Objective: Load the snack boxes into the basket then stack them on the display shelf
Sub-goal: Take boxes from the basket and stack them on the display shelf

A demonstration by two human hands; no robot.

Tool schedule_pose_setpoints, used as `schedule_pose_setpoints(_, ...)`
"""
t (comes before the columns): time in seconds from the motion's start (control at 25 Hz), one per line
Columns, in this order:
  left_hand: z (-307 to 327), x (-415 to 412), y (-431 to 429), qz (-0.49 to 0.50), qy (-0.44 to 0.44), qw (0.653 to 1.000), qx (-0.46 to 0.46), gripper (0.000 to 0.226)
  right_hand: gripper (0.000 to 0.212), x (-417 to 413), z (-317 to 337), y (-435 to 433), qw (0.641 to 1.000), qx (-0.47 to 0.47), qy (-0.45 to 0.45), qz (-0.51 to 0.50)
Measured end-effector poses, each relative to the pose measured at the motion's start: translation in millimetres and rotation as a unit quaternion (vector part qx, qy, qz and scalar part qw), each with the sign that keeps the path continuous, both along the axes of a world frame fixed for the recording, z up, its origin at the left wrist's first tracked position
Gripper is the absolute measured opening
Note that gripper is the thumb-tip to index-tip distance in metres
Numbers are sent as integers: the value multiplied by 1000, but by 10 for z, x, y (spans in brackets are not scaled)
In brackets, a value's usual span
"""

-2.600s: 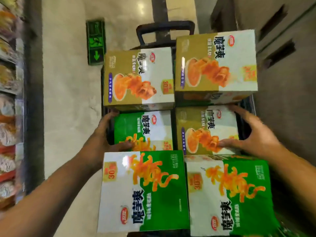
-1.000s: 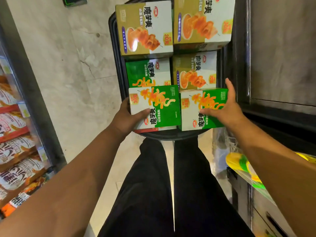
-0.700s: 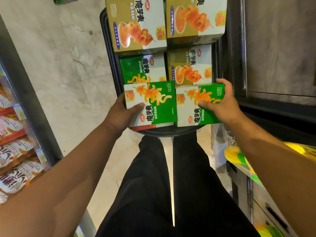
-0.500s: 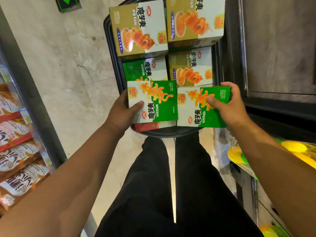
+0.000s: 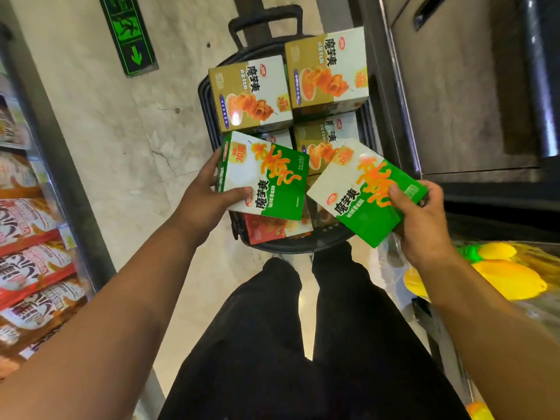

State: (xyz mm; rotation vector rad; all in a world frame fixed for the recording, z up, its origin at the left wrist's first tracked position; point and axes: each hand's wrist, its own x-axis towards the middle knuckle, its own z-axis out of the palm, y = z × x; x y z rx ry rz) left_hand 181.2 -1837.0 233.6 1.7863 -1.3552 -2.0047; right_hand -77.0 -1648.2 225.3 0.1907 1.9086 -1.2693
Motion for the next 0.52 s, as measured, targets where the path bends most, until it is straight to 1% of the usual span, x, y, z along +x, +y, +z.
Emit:
schedule_pose_setpoints(0.04,154,38,-41,-2,-3,1000,-14,81,30,40,160,-10,999,-19,-10,-38)
schedule_pose_setpoints(0.08,307,75,-75,-9,-6,1000,-28,80,36,80,329,-32,997,-39,-16,-61)
schedule_pose_setpoints(0.2,824,165,-102,-26,-6,999,-40,71,77,242,916,-142,994,-95,-13,-51)
schedule_pose_setpoints(0.24,987,188,-92,-34,-2,998,-46,67,83,293,1093,-180,993,-112,-11,-39)
schedule_pose_setpoints(0.32,1298,232,-64,-40,10,997,-66,60,87,378,1409,-232,989,-145,-8,-16)
schedule_pose_setpoints(0.4,1636,272,-39,-29,26,996,-86,53,84,438,1736,-254,984,-175,-7,-8)
schedule_pose_setpoints(0.44,1794,288,-34,-18,42,995,-90,51,80,454,1881,-247,982,-187,-5,-2)
schedule_pose_setpoints(0.52,2092,293,-39,16,78,994,-81,46,62,488,2176,-186,978,-208,-3,7)
